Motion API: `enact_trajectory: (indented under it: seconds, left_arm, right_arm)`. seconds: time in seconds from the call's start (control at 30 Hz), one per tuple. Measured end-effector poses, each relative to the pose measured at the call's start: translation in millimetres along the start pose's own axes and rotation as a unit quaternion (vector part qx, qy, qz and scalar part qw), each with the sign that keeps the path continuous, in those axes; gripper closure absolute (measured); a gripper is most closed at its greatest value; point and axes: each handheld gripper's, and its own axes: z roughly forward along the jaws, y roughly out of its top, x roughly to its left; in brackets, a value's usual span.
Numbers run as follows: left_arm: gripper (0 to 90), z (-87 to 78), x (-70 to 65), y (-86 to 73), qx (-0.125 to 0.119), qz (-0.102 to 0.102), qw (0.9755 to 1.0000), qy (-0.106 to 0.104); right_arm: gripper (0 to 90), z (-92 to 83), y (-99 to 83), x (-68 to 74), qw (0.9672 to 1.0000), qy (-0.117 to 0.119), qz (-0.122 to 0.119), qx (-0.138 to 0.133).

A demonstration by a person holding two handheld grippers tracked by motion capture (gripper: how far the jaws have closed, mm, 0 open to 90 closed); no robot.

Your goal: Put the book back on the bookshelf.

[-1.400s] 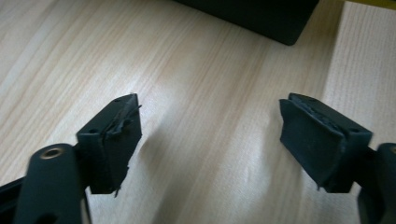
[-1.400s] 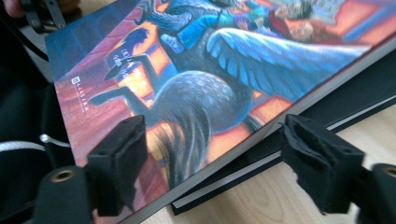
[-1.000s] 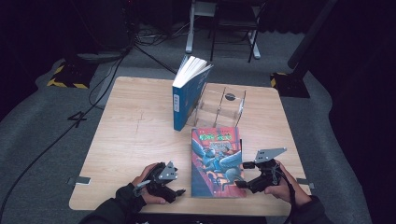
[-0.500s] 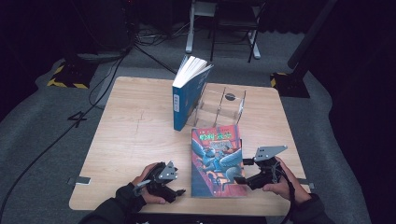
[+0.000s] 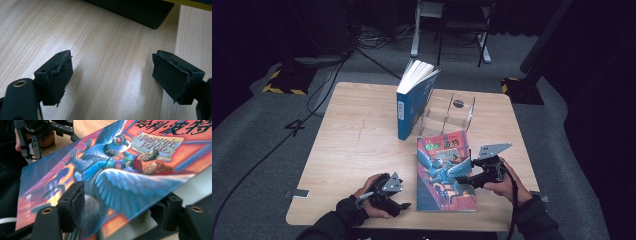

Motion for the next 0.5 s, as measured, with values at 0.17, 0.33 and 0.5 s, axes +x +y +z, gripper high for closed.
enact_trajectory:
  seconds: [0.17,0.33,0.5]
  left_arm:
    - [16.5,0.3,0.6,0.4,0.0,0.001,1.0,0.001]
    - [16.5,0.9,1.4,1.1,0.0,0.002,1.0,0.0]
    - [16.5,1.3,2.0,1.6,0.0,-0.001,1.0,0.002]
  right_arm:
    - [45.7,11.6,5.7,-0.7,0.9999,0.008,-0.007,0.002]
    - [56.1,15.3,7.0,-1.8,0.9999,0.009,-0.008,-0.003]
    - [64.3,16.8,5.8,-1.1,0.9999,0.008,-0.011,-0.009]
